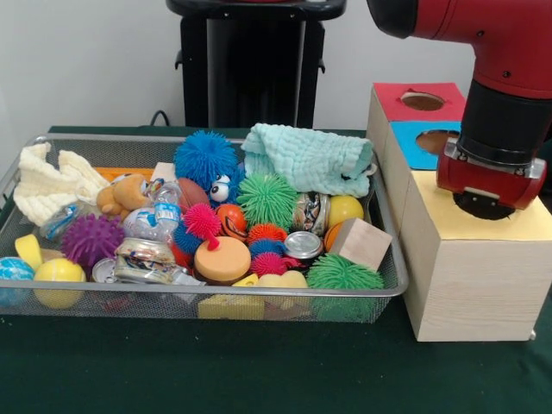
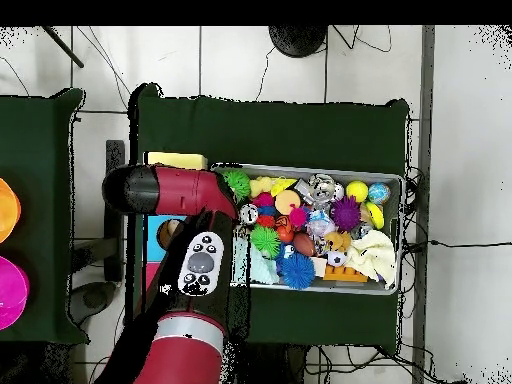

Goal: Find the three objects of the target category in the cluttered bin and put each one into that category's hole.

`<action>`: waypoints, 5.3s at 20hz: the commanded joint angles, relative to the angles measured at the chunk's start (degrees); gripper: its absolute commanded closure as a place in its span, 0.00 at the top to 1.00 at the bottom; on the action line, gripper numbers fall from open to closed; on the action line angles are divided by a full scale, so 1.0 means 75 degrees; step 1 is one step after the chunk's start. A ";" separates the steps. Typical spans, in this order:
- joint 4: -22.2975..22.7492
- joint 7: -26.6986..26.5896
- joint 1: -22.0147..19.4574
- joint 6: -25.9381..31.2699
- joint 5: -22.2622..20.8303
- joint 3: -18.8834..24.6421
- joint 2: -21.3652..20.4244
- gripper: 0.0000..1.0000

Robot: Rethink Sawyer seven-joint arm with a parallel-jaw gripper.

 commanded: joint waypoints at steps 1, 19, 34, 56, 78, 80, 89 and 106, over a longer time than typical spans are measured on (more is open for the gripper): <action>0.1173 0.0718 -0.0254 0.1011 -0.0166 0.0156 -0.0946 1.00; 0.0905 0.0836 -0.0202 0.1159 -0.0327 -0.0029 -0.1055 0.00; 0.0660 0.0297 -0.0065 0.1936 -0.1019 -0.0838 -0.1908 0.00; 0.0984 -0.0785 -0.1764 0.0355 -0.2291 0.0107 -0.1459 0.00; 0.2121 -0.0961 -0.3176 -0.0458 -0.3887 0.0981 -0.1696 0.00; 0.2175 -0.0939 -0.3269 -0.0305 -0.3876 0.1106 -0.1693 0.00; 0.2547 -0.0290 -0.3437 -0.0089 -0.3785 0.1200 -0.1673 0.00; 0.2224 -0.0830 -0.3729 -0.0875 -0.5121 0.1233 -0.1441 0.00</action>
